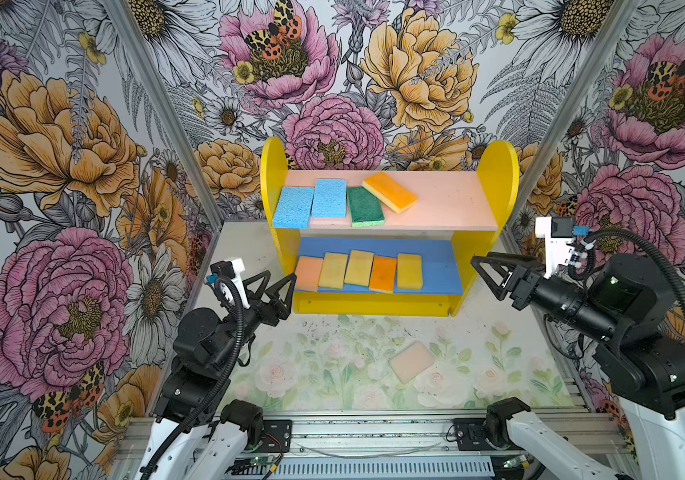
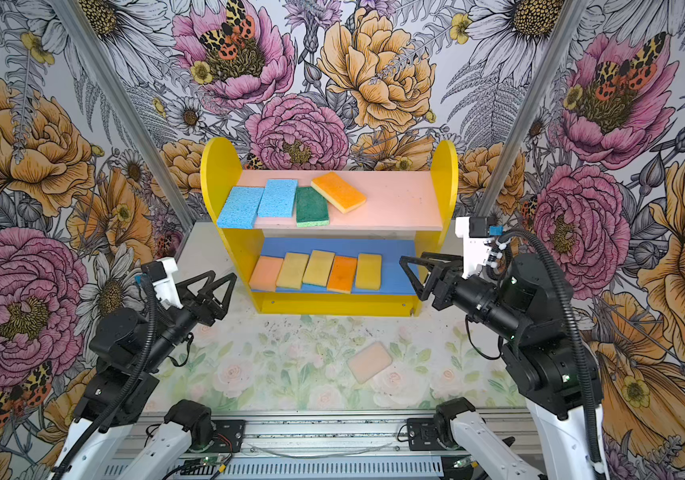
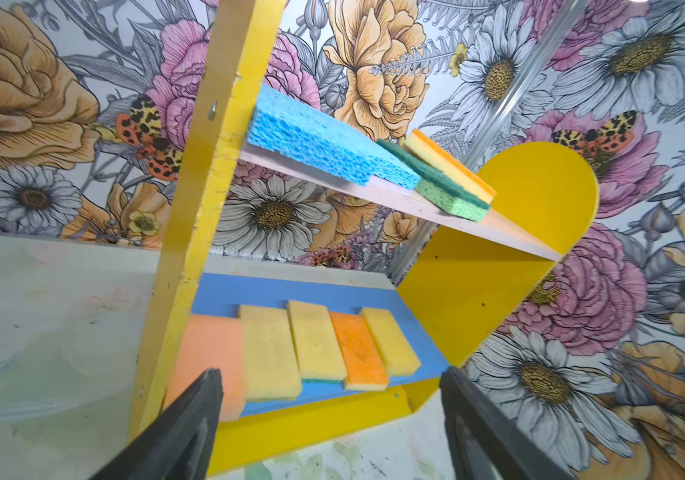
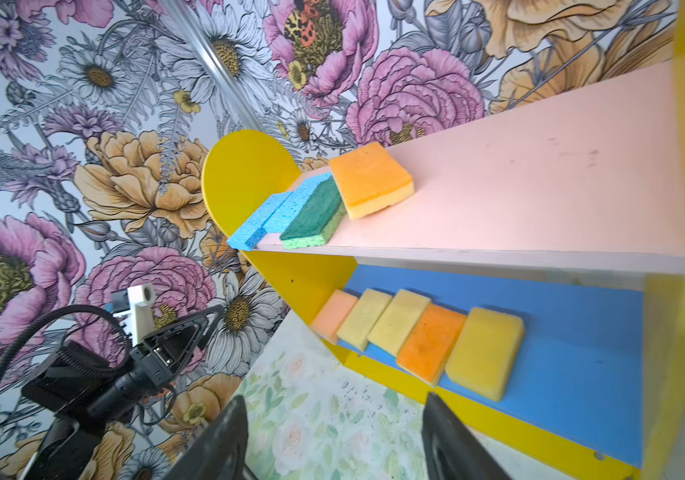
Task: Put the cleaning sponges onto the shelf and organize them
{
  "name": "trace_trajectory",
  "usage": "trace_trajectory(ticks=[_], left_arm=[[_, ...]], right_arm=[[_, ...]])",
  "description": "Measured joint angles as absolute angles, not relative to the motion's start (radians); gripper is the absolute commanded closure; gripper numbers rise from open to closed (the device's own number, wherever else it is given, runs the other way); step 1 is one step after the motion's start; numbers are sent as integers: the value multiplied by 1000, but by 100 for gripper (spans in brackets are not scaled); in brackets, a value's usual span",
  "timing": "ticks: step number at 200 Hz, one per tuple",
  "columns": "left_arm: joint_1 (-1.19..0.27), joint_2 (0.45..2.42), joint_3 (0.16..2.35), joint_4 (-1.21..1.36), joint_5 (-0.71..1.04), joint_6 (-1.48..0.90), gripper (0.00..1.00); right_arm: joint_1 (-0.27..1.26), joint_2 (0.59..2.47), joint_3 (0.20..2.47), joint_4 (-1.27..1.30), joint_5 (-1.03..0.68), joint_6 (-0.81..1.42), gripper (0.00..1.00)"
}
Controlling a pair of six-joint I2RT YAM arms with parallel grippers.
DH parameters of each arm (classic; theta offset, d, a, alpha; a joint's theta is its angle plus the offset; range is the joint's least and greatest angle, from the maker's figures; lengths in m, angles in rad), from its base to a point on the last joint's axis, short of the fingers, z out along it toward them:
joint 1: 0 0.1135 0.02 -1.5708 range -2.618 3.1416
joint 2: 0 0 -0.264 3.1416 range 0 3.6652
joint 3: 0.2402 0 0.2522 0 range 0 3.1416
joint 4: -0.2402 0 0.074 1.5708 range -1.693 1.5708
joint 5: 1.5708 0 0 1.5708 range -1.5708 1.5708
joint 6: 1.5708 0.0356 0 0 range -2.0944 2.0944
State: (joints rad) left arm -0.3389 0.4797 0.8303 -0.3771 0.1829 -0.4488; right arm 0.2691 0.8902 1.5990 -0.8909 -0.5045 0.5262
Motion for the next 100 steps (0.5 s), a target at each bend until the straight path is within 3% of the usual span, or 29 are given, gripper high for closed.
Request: trace_trajectory(ticks=[47, 100], left_arm=[[-518, 560, 1059, -450, 200, -596, 19], [-686, 987, 1502, -479, 184, -596, 16]], right_arm=[[345, 1313, 2032, -972, -562, 552, 32], [356, 1866, 2687, -1231, -473, 513, 32]])
